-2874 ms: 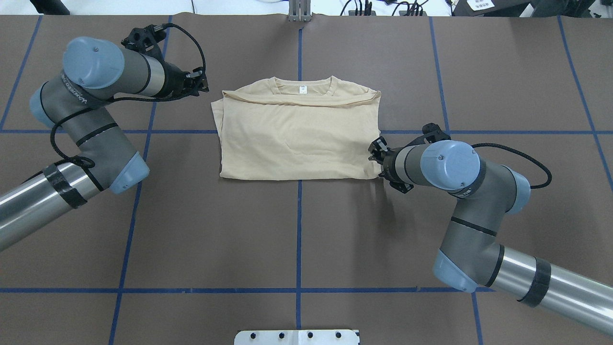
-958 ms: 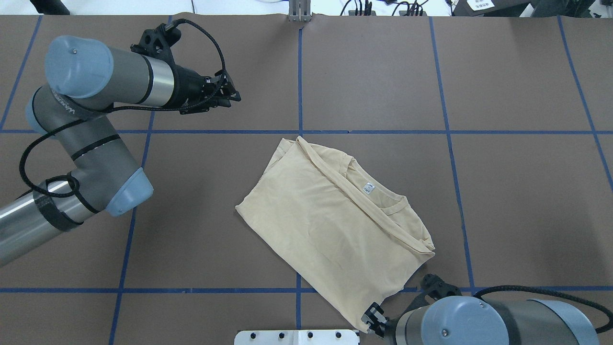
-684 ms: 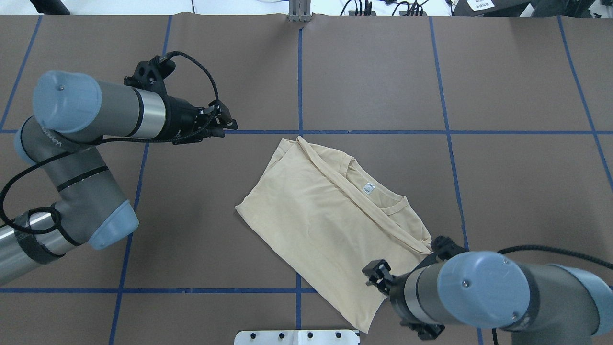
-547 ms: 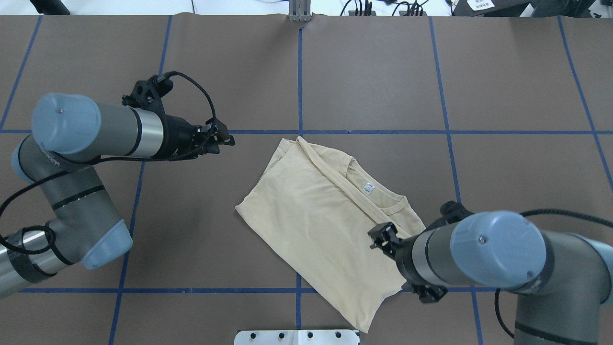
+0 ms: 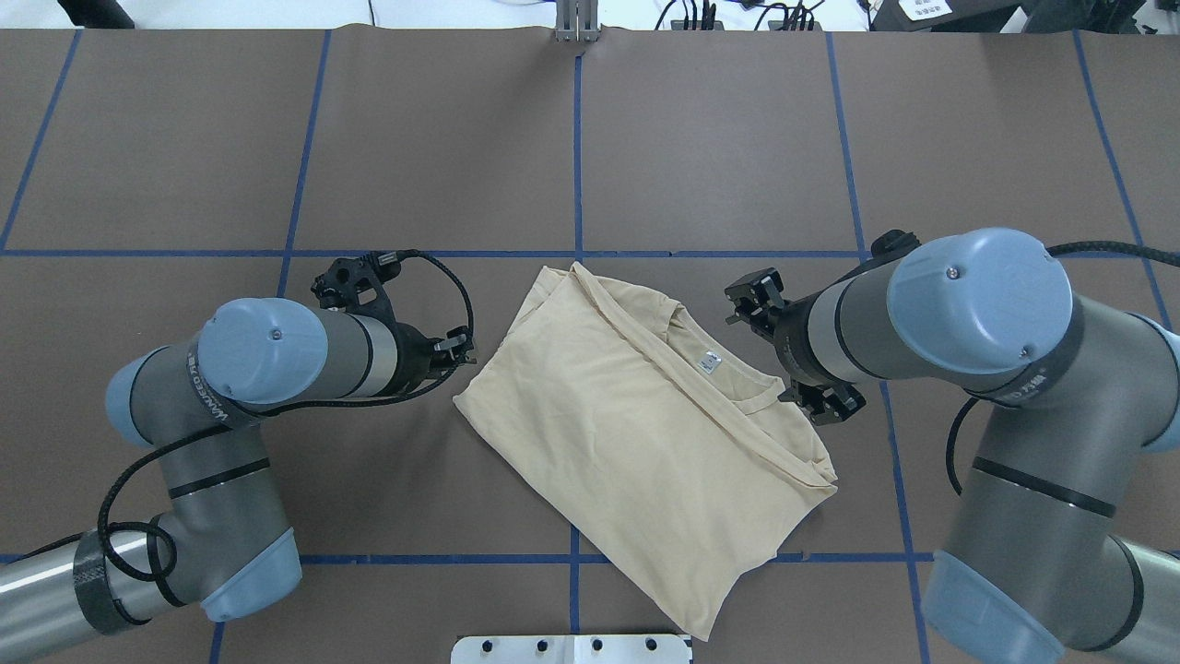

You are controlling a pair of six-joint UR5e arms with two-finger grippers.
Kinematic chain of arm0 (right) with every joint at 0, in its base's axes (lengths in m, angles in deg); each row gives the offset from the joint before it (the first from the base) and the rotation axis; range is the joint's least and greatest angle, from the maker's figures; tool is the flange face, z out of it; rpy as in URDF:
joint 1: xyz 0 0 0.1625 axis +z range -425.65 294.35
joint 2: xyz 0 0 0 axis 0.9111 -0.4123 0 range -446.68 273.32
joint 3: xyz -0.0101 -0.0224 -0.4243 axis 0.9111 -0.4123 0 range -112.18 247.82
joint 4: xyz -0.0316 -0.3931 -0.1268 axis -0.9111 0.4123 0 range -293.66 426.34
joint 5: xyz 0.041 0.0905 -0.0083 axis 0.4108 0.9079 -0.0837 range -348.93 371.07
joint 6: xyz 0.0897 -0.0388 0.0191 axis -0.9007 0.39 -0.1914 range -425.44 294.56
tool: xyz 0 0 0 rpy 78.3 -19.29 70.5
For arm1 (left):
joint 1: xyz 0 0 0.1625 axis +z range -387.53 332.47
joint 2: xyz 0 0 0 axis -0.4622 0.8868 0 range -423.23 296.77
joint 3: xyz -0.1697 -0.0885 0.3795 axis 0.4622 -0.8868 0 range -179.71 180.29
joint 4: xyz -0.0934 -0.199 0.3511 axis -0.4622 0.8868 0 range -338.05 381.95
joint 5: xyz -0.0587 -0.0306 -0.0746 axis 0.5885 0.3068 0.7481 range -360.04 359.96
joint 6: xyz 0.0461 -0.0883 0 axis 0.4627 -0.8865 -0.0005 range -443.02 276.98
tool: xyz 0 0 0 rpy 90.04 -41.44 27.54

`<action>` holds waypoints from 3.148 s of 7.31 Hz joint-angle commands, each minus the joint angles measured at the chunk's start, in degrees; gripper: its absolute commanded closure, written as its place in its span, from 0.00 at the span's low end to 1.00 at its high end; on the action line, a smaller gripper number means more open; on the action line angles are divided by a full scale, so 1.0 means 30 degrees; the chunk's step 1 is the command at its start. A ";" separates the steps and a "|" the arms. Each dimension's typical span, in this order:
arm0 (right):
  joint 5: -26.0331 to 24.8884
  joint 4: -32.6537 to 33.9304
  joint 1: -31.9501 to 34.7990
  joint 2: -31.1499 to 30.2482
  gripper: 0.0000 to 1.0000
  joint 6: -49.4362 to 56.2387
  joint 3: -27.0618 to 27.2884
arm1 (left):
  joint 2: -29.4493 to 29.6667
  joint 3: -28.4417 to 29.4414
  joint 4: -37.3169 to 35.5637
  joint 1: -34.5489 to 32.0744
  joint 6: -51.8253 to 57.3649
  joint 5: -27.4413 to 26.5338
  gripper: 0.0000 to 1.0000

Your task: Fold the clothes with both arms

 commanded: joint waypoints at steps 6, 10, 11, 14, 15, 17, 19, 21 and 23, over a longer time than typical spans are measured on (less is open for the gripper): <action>-0.0025 -0.0023 0.0324 0.0317 0.00 0.0415 -0.1277 | 0.0185 0.0698 -0.0201 0.0590 -0.0001 -0.0079 0.51; -0.0025 -0.0023 0.0294 0.0347 0.00 0.0503 -0.1395 | 0.0214 0.0933 -0.0201 0.0590 -0.0001 -0.0050 0.53; -0.0025 -0.0052 0.0294 0.0347 0.00 0.0503 -0.1482 | 0.0243 0.0962 -0.0201 0.0619 -0.0001 -0.0050 0.54; -0.0025 -0.0052 0.0294 0.0347 0.00 0.0503 -0.1512 | 0.0273 0.1021 -0.0201 0.0620 -0.0030 -0.0050 0.57; -0.0025 -0.0053 0.0294 0.0347 0.00 0.0503 -0.1599 | 0.0273 0.0992 -0.0201 0.0620 -0.0030 -0.0050 0.63; -0.0025 -0.0053 0.0294 0.0376 0.00 0.0503 -0.1717 | 0.0273 0.0992 -0.0201 0.0620 -0.0030 -0.0079 1.00; -0.0025 -0.0053 0.0265 0.0376 0.00 0.0503 -0.1776 | 0.0214 0.0933 -0.0230 0.0620 -0.0030 -0.0021 1.00; -0.0054 -0.0053 0.0265 0.0405 0.00 0.0532 -0.1834 | 0.0214 0.0902 -0.0260 0.0416 0.0260 -0.0020 1.00; -0.0112 -0.0024 0.0294 0.0405 0.00 0.0910 -0.1864 | 0.0301 0.1049 -0.0318 -0.2206 0.3463 0.0125 1.00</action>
